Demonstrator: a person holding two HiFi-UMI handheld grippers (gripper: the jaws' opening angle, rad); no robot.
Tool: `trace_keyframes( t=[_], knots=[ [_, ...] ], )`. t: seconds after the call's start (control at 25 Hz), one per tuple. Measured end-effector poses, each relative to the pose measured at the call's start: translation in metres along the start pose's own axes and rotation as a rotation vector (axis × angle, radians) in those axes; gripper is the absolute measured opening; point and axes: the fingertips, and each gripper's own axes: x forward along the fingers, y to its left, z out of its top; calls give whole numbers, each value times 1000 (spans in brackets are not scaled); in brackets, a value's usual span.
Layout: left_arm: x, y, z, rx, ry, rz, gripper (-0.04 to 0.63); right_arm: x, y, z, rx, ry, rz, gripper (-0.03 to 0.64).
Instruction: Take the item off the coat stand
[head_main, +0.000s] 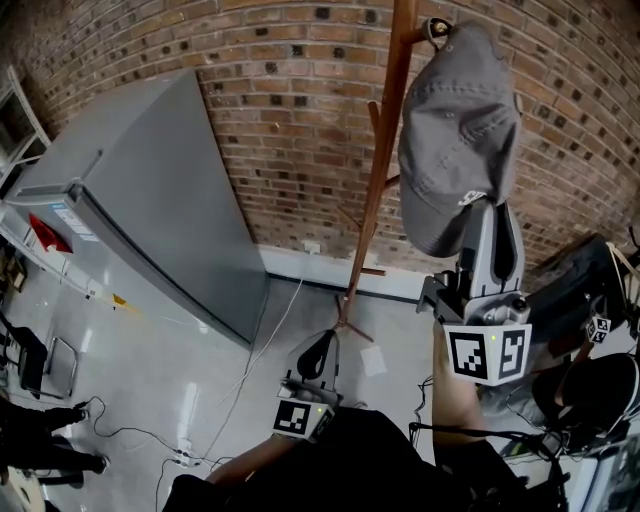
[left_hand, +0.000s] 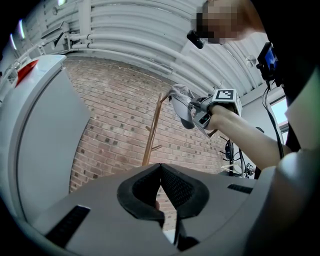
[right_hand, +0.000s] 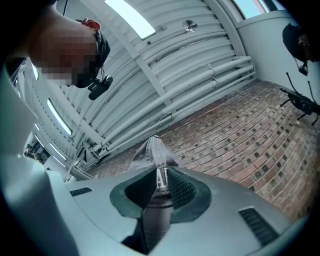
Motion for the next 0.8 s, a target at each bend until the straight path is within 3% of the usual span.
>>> trace_keyframes(
  t=[0.8],
  knots=[
    [8,-6,2,-14,0,-29,17,-21,7,26,-10,-58,-1,74]
  ],
)
